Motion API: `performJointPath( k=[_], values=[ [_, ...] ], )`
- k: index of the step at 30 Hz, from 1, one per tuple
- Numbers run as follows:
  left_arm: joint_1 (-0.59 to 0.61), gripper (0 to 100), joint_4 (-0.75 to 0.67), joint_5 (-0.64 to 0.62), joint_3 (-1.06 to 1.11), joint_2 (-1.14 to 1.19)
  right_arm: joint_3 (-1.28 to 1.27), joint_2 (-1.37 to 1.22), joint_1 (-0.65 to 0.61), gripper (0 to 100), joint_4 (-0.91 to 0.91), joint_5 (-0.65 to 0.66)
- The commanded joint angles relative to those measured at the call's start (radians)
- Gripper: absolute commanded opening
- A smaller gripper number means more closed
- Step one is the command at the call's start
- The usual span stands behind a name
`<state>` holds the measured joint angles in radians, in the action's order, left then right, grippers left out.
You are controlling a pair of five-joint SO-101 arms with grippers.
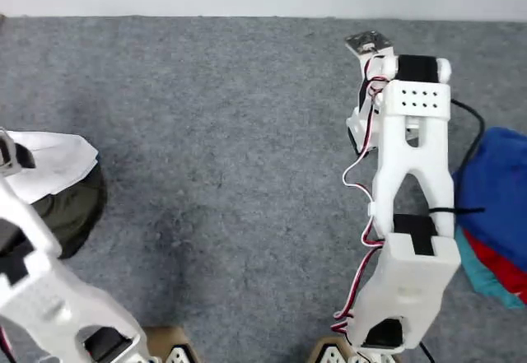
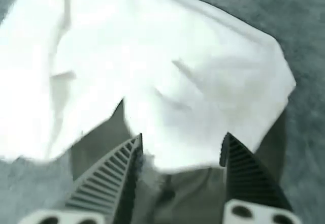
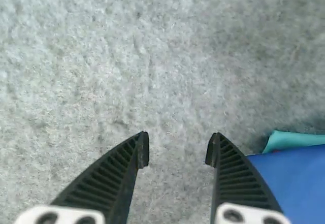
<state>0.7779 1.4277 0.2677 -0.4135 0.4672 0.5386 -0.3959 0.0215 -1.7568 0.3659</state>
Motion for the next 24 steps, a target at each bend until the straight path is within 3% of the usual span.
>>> performJointPath(
  k=[1,7,9,11,17,24],
  values=[
    [-0.054,22,-0.011,0.009,-0.196,0.201,-0.002,0.061,0.018,19.8,-0.042,-0.011],
    [-0.127,3,0.229,0.075,-0.602,0.511,-0.002,0.082,0.03,19.8,-0.042,-0.011],
    [-0.153,1,0.338,0.137,-0.743,0.592,-0.002,0.088,0.025,19.8,-0.042,-0.011],
    [-0.15,1,0.331,0.146,-0.837,0.628,-0.002,0.088,0.024,19.8,-0.042,-0.012],
    [-0.12,1,0.333,0.132,-1.01,0.427,-0.003,0.084,0.024,19.8,-0.042,-0.018],
    [-0.172,1,0.331,0.13,-1.013,0.029,-0.003,0.082,0.031,19.8,-0.042,-0.018]
  ],
)
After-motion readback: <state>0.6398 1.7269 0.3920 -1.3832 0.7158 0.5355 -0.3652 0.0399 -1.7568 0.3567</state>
